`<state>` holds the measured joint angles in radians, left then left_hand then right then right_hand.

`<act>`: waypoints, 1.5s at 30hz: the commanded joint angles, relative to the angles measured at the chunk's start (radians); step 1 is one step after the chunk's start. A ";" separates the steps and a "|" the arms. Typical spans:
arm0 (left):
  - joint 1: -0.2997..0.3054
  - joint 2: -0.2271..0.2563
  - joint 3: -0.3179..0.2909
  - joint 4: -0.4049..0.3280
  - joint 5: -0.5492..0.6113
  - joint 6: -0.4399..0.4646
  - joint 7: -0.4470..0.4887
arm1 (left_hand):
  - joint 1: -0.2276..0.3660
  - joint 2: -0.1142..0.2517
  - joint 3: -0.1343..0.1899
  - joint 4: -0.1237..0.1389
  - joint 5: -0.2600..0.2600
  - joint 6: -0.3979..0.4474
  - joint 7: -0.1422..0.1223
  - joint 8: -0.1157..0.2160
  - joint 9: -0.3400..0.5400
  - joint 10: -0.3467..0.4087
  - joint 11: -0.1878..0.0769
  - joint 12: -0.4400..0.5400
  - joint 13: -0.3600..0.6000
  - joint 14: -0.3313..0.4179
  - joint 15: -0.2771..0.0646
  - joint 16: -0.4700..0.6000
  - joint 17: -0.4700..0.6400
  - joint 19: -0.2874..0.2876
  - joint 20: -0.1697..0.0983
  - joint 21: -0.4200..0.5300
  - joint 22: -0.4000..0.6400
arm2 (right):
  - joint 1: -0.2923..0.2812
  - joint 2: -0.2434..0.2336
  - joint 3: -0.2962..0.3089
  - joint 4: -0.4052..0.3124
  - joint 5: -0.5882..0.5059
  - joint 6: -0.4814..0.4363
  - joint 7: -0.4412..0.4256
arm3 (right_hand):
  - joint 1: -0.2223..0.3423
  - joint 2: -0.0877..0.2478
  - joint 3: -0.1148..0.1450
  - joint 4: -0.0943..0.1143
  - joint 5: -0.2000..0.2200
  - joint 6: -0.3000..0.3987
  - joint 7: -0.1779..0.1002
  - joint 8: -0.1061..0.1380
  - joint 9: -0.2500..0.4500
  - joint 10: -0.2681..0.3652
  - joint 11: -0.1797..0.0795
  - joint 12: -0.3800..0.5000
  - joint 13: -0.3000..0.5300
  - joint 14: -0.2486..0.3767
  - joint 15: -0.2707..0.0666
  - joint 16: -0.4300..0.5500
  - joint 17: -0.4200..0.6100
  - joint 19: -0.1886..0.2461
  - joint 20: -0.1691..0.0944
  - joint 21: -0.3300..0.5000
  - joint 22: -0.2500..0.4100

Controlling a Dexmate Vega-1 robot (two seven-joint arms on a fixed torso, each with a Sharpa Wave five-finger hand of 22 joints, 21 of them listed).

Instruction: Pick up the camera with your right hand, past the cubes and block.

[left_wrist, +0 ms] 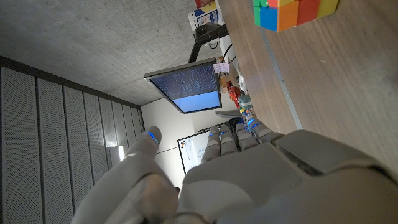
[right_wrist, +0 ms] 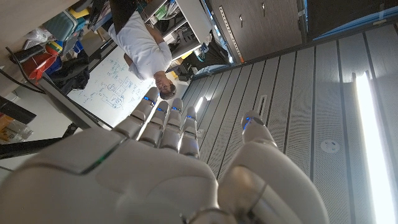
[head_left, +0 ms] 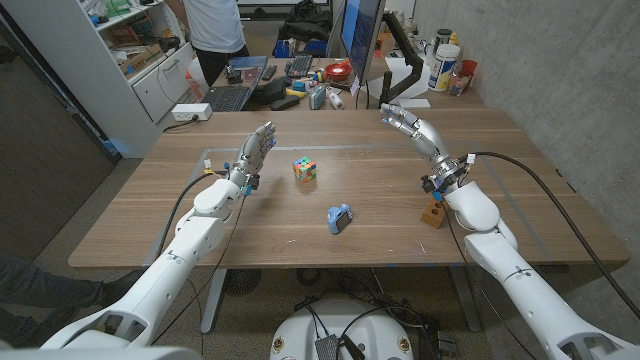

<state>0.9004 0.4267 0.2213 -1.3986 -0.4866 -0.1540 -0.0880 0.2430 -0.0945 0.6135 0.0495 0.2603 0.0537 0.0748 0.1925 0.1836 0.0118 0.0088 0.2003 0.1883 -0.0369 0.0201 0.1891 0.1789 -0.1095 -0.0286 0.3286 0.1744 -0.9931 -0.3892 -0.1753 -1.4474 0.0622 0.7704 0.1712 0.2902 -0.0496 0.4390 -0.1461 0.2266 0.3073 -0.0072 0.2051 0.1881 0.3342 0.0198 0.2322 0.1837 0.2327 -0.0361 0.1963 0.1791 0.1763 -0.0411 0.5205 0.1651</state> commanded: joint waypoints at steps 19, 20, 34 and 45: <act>-0.013 0.008 0.001 0.008 0.008 -0.003 -0.010 | 0.006 0.007 -0.005 -0.002 0.008 0.001 0.000 0.004 0.004 -0.001 0.005 0.003 0.003 -0.009 -0.002 0.002 0.005 0.007 0.004 -0.006 0.003 | -0.033 -0.006 0.011 -0.058 -0.238 0.105 -0.158 | 0.055 0.018 0.027 -0.010 0.015 0.036 -0.022 0.009 0.006 0.031 -0.011 0.011 0.006 0.023 -0.017 0.004 0.003 0.025 -0.018 -0.023 0.006; -0.015 0.007 0.002 0.010 0.007 -0.004 -0.011 | 0.006 0.007 -0.005 -0.002 0.008 0.001 0.000 0.004 0.004 -0.001 0.005 0.003 0.003 -0.009 -0.002 0.002 0.005 0.007 0.004 -0.006 0.003 | -0.034 -0.007 0.010 -0.060 -0.240 0.103 -0.159 | 0.056 0.018 0.027 -0.010 0.015 0.037 -0.023 0.010 0.006 0.031 -0.012 0.011 0.006 0.024 -0.018 0.004 0.003 0.026 -0.018 -0.024 0.006; -0.031 0.003 0.001 0.033 0.003 -0.019 -0.028 | 0.007 0.008 -0.008 -0.002 0.008 0.002 0.002 0.005 0.004 0.000 0.006 0.004 0.003 -0.008 -0.002 0.002 0.005 0.009 -0.007 -0.012 0.004 | -0.040 -0.027 0.004 -0.085 -0.316 0.106 -0.189 | 0.069 0.016 0.031 -0.011 0.017 0.043 -0.028 0.009 0.006 0.037 -0.017 0.011 0.006 0.036 -0.025 0.005 0.003 0.032 -0.017 -0.034 0.006; -0.045 0.002 0.003 0.050 0.000 -0.020 -0.042 | 0.008 0.009 -0.011 -0.003 0.009 0.003 0.009 0.005 0.004 -0.003 0.016 0.002 0.003 -0.007 0.003 0.002 0.005 0.010 -0.018 -0.018 0.003 | -0.049 -0.063 0.008 -0.134 -0.373 0.076 -0.190 | 0.076 0.015 0.034 -0.009 0.018 0.050 -0.039 0.008 0.007 0.048 -0.023 0.013 0.007 0.045 -0.032 0.006 0.004 0.043 -0.021 -0.041 0.007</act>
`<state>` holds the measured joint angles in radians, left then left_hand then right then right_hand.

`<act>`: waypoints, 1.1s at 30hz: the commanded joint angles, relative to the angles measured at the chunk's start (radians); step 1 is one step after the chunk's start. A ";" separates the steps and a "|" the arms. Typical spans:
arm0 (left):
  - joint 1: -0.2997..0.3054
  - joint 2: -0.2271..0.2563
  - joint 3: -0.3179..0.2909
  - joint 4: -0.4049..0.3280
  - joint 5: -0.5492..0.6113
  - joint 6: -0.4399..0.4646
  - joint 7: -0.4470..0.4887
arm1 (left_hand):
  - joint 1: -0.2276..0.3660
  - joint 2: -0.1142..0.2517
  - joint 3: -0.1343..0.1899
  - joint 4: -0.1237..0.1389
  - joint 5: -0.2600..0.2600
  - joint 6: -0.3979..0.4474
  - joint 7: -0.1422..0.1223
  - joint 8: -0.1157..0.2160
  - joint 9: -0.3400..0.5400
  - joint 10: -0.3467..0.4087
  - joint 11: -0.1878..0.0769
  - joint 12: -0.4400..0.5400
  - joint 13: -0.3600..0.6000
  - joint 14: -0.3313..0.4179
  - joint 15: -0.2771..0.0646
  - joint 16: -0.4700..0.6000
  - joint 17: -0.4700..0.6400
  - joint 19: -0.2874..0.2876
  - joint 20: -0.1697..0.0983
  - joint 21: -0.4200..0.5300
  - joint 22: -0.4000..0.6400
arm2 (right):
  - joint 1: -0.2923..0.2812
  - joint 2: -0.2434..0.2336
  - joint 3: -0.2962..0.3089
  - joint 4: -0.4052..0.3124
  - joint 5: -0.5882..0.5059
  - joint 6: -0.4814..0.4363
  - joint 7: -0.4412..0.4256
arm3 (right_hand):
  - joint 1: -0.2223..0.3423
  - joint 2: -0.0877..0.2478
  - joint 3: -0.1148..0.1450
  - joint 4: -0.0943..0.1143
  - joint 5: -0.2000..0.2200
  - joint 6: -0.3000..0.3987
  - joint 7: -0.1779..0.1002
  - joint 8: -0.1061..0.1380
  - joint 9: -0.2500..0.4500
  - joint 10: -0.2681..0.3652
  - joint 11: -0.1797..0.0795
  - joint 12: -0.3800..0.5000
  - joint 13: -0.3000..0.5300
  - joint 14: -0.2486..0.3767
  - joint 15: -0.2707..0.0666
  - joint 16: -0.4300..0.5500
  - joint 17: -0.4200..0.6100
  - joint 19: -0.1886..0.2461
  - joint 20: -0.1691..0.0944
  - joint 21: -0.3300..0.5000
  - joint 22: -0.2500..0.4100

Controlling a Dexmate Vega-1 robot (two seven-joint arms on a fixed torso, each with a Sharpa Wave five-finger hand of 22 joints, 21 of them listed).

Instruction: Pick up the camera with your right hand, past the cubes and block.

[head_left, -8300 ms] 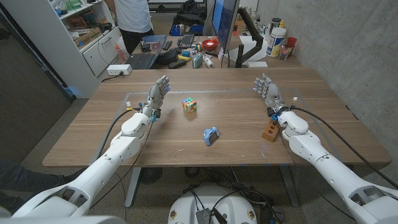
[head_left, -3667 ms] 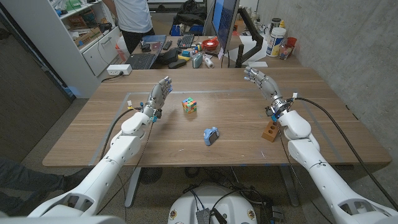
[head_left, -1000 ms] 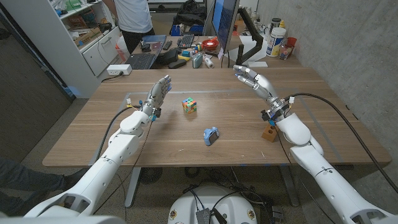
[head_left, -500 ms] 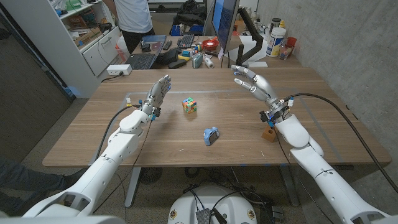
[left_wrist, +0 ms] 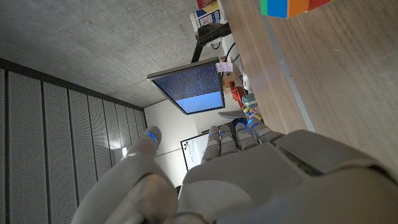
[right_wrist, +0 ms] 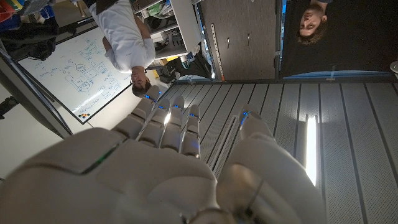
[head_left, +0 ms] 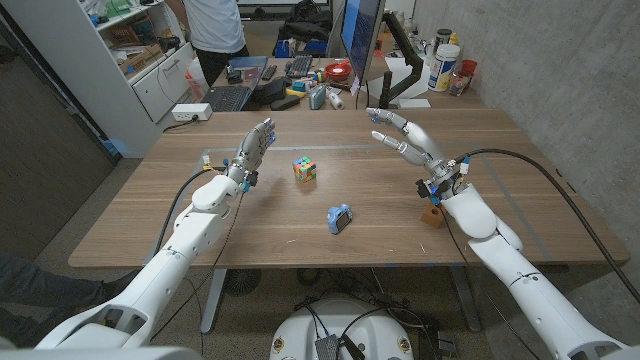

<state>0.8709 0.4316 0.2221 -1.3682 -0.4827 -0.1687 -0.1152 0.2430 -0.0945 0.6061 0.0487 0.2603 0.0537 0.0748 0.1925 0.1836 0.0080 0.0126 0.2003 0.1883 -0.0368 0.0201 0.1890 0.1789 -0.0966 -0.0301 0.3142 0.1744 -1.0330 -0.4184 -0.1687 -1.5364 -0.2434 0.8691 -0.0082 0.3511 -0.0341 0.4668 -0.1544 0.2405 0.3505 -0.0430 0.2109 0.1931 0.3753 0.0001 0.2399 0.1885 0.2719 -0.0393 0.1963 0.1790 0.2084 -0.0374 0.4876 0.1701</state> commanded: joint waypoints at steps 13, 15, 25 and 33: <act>-0.027 -0.009 0.008 0.030 -0.002 -0.003 -0.020 | 0.009 0.011 -0.005 -0.003 0.009 0.003 0.007 0.005 0.004 0.002 0.007 0.003 0.003 -0.007 0.002 0.001 0.005 -0.002 -0.010 -0.008 0.004 | -0.004 -0.075 -0.012 -0.072 -0.100 -0.032 0.003 | 0.020 -0.001 0.008 0.000 0.006 0.004 -0.008 0.000 0.002 0.006 -0.007 0.003 0.002 0.007 -0.030 0.004 0.004 0.015 -0.025 -0.014 0.002; -0.023 -0.012 0.007 0.028 -0.007 -0.003 -0.018 | 0.009 0.011 -0.006 -0.003 0.009 0.003 0.007 0.005 0.004 0.002 0.008 0.003 0.003 -0.008 0.002 0.001 0.005 -0.002 -0.010 -0.009 0.004 | -0.001 -0.081 -0.015 -0.075 -0.113 -0.030 0.004 | 0.020 -0.001 0.008 0.000 0.006 0.004 -0.009 -0.001 0.002 0.006 -0.008 0.003 0.002 0.008 -0.031 0.004 0.005 0.015 -0.025 -0.015 0.002; -0.008 -0.005 0.005 0.009 -0.007 0.004 -0.015 | 0.010 0.012 -0.007 -0.003 0.009 0.003 0.007 0.004 0.004 0.002 0.006 0.003 0.003 -0.008 0.002 0.001 0.005 -0.001 -0.009 -0.012 0.004 | 0.017 -0.106 -0.028 -0.088 -0.166 -0.026 0.004 | 0.025 -0.001 0.010 0.001 0.006 0.004 -0.010 -0.002 0.002 0.006 -0.011 0.002 0.002 0.010 -0.033 0.003 0.005 0.017 -0.025 -0.020 0.002; 0.000 -0.001 0.003 -0.006 -0.008 0.009 -0.010 | 0.010 0.013 -0.008 -0.003 0.009 0.002 0.004 0.004 0.004 0.003 0.007 0.003 0.003 -0.007 0.001 0.001 0.005 -0.002 -0.007 -0.015 0.004 | 0.034 -0.117 -0.035 -0.094 -0.215 -0.030 -0.009 | 0.028 0.000 0.012 0.001 0.007 0.004 -0.012 -0.002 0.002 0.008 -0.010 0.001 0.002 0.011 -0.034 0.003 0.005 0.019 -0.025 -0.023 0.002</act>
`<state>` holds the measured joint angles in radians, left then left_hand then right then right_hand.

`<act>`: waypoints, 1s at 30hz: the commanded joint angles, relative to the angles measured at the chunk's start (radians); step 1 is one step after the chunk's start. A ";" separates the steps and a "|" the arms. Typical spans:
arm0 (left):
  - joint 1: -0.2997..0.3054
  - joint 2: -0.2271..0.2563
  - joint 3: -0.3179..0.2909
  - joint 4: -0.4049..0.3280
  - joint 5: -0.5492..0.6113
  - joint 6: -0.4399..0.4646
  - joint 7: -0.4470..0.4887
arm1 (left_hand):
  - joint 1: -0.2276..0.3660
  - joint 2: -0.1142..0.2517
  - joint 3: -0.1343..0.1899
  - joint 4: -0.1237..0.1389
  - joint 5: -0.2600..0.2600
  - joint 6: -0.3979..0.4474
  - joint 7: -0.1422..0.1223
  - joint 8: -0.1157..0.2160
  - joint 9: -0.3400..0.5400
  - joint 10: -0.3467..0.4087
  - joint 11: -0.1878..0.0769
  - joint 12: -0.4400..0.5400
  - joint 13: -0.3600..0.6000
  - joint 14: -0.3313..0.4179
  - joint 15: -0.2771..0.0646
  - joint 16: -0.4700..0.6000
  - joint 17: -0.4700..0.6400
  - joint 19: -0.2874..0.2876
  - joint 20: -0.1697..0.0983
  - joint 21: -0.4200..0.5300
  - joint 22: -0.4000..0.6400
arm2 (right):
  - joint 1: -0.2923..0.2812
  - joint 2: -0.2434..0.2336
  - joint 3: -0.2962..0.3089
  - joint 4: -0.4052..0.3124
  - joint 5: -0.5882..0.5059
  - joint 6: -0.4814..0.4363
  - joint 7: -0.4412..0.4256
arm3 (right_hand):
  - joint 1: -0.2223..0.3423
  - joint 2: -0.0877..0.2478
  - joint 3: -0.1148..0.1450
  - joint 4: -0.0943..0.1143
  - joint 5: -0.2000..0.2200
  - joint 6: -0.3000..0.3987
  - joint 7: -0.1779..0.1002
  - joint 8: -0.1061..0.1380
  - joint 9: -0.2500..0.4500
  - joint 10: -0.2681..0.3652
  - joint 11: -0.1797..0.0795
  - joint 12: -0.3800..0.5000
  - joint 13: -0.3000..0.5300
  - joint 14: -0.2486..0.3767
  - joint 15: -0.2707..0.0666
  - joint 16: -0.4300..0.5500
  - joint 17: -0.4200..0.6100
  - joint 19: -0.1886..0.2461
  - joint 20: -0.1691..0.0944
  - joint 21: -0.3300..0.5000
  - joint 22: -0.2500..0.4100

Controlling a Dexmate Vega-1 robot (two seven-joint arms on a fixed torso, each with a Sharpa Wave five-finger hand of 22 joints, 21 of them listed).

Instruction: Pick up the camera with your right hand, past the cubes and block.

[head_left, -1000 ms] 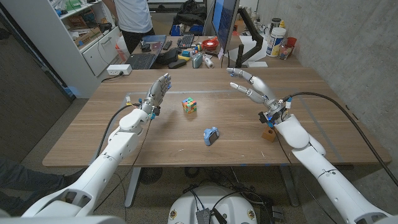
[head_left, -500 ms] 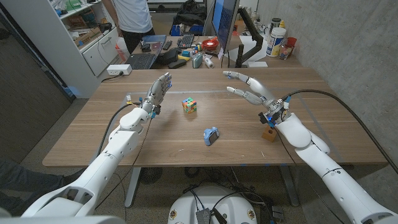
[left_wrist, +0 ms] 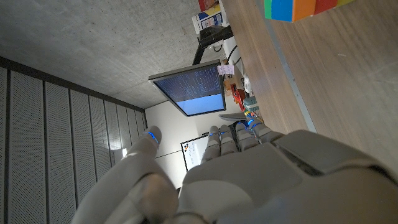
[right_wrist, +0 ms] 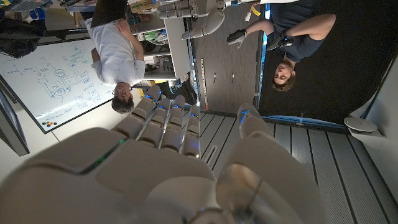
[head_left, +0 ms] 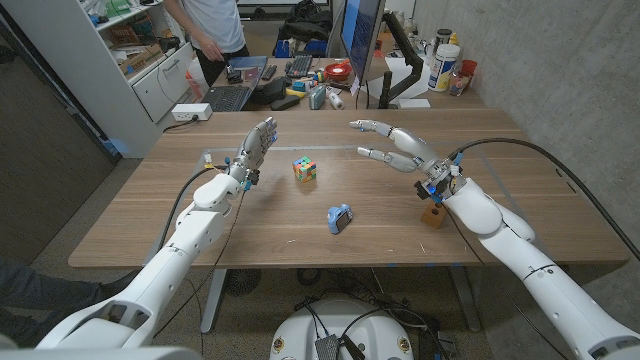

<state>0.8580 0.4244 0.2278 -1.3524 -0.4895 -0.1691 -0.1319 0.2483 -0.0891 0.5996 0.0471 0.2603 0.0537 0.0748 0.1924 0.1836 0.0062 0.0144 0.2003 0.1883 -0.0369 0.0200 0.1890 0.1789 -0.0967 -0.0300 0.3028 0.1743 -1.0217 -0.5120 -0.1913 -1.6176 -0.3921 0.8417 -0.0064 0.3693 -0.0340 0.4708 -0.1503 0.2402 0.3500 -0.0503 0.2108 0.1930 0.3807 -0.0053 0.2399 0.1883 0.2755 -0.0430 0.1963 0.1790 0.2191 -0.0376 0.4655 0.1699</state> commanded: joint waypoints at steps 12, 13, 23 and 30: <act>0.002 0.003 -0.002 -0.019 0.005 0.013 0.019 | 0.006 0.008 -0.004 -0.001 0.009 0.003 0.005 0.005 0.004 0.005 0.001 0.003 0.003 -0.007 0.001 0.001 0.005 -0.001 -0.005 -0.008 0.004 | 0.043 -0.051 -0.019 -0.018 -0.123 0.005 -0.032 | 0.016 0.001 0.011 -0.003 0.008 0.005 -0.007 -0.003 0.003 0.004 -0.009 0.001 0.003 0.010 -0.035 0.002 0.005 0.011 -0.025 -0.007 0.003; 0.000 0.003 -0.001 -0.018 0.008 0.012 0.020 | 0.006 0.008 -0.004 -0.001 0.009 0.003 0.004 0.004 0.004 0.004 0.001 0.003 0.003 -0.008 0.001 0.001 0.005 -0.001 -0.005 -0.008 0.004 | 0.044 -0.054 -0.020 -0.020 -0.123 0.004 -0.029 | 0.016 0.001 0.011 -0.003 0.008 0.005 -0.007 -0.003 0.003 0.003 -0.008 0.000 0.003 0.010 -0.035 0.002 0.005 0.011 -0.025 -0.007 0.003; 0.006 0.004 0.003 -0.042 0.015 0.018 0.029 | 0.006 0.009 -0.005 -0.001 0.009 0.003 0.003 0.004 0.004 0.003 0.001 0.003 0.003 -0.009 0.002 0.001 0.005 0.000 -0.005 -0.011 0.004 | 0.054 -0.085 -0.021 -0.039 -0.165 0.014 -0.032 | 0.020 0.002 0.014 -0.002 0.008 -0.003 -0.011 -0.007 0.003 0.002 -0.006 -0.001 0.003 0.010 -0.035 0.001 0.005 0.013 -0.025 -0.011 0.003; 0.014 0.009 0.000 -0.064 0.021 0.022 0.042 | 0.006 0.010 -0.006 -0.001 0.009 0.003 0.004 0.004 0.004 0.003 0.002 0.002 0.003 -0.009 0.002 0.001 0.005 0.000 -0.005 -0.014 0.004 | 0.067 -0.102 -0.027 -0.040 -0.206 0.021 -0.040 | 0.025 0.004 0.017 -0.003 0.009 -0.005 -0.012 -0.008 0.003 0.000 -0.008 -0.002 0.003 0.009 -0.036 0.000 0.005 0.014 -0.025 -0.015 0.003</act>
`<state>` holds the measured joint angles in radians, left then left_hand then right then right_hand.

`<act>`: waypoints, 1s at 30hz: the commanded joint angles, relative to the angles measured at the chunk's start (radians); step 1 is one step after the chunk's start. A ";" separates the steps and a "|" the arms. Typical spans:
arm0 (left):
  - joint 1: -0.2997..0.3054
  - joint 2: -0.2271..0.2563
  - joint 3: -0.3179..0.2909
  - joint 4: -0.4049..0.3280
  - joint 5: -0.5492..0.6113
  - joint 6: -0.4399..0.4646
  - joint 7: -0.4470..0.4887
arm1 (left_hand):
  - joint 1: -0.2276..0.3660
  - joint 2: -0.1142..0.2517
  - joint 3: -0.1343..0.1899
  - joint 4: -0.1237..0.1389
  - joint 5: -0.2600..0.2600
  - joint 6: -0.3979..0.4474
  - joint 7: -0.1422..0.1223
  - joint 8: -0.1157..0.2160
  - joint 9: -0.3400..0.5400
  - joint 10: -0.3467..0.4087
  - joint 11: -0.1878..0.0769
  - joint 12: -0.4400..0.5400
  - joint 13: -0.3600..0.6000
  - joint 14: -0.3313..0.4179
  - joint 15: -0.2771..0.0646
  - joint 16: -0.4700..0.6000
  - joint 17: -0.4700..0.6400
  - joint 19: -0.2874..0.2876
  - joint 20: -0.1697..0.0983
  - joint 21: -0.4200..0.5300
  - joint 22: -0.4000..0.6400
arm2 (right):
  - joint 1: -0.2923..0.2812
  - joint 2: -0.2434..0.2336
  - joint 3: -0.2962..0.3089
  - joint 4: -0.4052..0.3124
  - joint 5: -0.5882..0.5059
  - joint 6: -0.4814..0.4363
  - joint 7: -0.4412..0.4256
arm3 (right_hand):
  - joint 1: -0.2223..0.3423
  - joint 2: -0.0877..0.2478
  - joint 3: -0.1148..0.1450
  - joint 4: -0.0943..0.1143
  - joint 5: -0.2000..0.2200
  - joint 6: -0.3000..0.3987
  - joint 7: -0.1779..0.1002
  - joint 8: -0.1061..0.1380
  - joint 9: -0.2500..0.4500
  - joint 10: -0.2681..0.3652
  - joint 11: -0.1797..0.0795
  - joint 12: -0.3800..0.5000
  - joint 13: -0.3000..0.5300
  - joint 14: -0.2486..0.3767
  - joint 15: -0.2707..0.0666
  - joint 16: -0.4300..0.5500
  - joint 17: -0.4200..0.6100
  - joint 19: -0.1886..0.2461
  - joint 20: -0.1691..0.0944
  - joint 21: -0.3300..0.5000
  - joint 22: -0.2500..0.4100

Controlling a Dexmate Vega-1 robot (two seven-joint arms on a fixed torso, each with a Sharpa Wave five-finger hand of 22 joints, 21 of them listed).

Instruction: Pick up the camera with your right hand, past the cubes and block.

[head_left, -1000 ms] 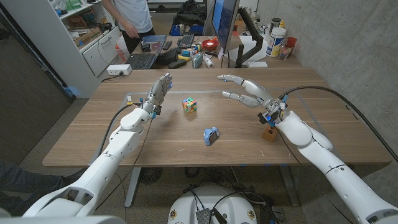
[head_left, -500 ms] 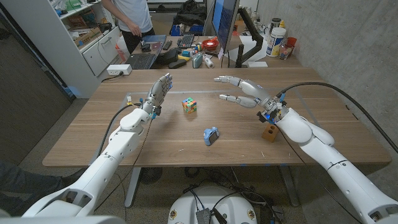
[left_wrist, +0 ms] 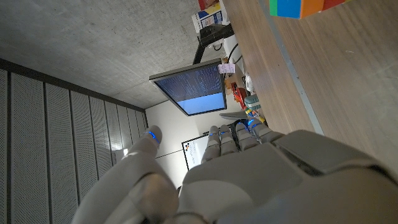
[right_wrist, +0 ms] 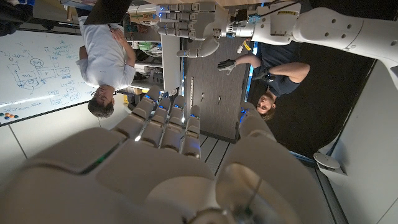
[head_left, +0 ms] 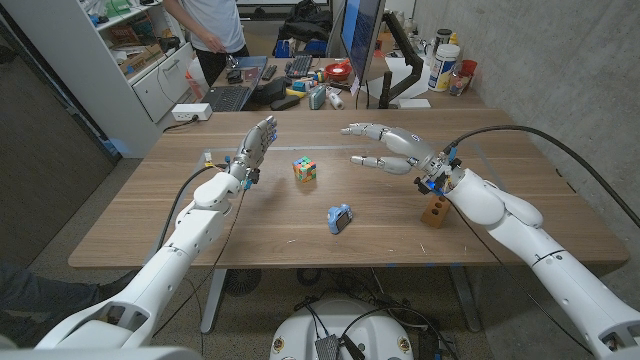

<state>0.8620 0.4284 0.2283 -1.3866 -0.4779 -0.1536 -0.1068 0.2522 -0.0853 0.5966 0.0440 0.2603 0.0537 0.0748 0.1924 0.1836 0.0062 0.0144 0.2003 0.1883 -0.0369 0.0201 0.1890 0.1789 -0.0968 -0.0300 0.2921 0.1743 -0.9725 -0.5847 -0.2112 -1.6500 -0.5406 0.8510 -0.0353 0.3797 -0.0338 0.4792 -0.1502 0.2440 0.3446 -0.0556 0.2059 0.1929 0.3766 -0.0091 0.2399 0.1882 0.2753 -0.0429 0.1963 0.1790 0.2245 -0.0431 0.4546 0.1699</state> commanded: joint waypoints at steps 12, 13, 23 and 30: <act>0.013 0.010 0.001 -0.042 0.013 0.012 0.019 | 0.003 0.007 -0.006 0.002 0.009 0.002 0.002 0.004 0.004 0.003 0.001 0.003 0.003 -0.011 0.002 0.000 0.005 -0.002 0.003 -0.009 0.005 | 0.019 -0.048 -0.019 -0.037 -0.164 -0.007 -0.042 | 0.024 0.002 0.012 -0.005 0.006 -0.003 -0.007 -0.004 0.003 0.001 -0.010 -0.005 0.003 0.009 -0.034 -0.001 0.005 0.010 -0.019 -0.011 0.003; 0.013 0.009 0.002 -0.041 0.013 0.012 0.018 | 0.003 0.007 -0.006 0.002 0.009 0.002 0.002 0.004 0.004 0.003 0.000 0.002 0.003 -0.011 0.002 0.000 0.005 -0.002 0.004 -0.009 0.005 | 0.017 -0.050 -0.020 -0.042 -0.178 -0.013 -0.046 | 0.024 0.002 0.012 -0.005 0.006 -0.003 -0.007 -0.004 0.003 0.000 -0.010 -0.005 0.003 0.009 -0.034 -0.002 0.005 0.009 -0.019 -0.012 0.003; 0.012 0.001 0.005 -0.012 0.009 0.006 0.013 | 0.003 0.008 -0.008 0.002 0.009 0.001 0.003 0.004 0.004 0.000 0.004 0.002 0.003 -0.012 0.002 0.000 0.005 -0.001 -0.002 -0.013 0.005 | 0.028 -0.073 -0.056 -0.056 -0.245 -0.058 -0.054 | 0.034 0.001 0.016 -0.008 0.006 -0.005 -0.006 -0.005 0.003 0.001 -0.005 -0.006 0.004 0.008 -0.034 -0.003 0.005 0.007 -0.013 -0.019 0.004; 0.017 0.005 0.001 -0.012 0.009 0.007 0.016 | 0.003 0.009 -0.009 0.002 0.009 0.002 0.004 0.004 0.004 0.000 0.004 0.002 0.003 -0.012 0.002 0.000 0.005 -0.002 -0.001 -0.016 0.005 | 0.043 -0.097 -0.080 -0.057 -0.258 -0.072 -0.047 | 0.044 -0.001 0.020 -0.011 0.006 -0.009 -0.008 -0.006 0.004 -0.001 -0.006 -0.007 0.004 0.007 -0.034 -0.004 0.004 0.007 -0.011 -0.024 0.004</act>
<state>0.8740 0.4330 0.2314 -1.4096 -0.4669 -0.1438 -0.0912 0.2521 -0.0853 0.5900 0.0454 0.2603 0.0537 0.0748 0.1924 0.1836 0.0062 0.0144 0.2003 0.1883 -0.0405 0.0237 0.1890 0.1789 -0.0968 -0.0300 0.2767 0.1743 -0.9476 -0.6500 -0.2565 -1.6977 -0.7485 0.8116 -0.0829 0.4103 -0.0330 0.4903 -0.1613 0.2434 0.3387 -0.0614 0.2059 0.1929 0.3712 -0.0143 0.2397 0.1881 0.2753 -0.0429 0.1962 0.1789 0.2279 -0.0394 0.4325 0.1698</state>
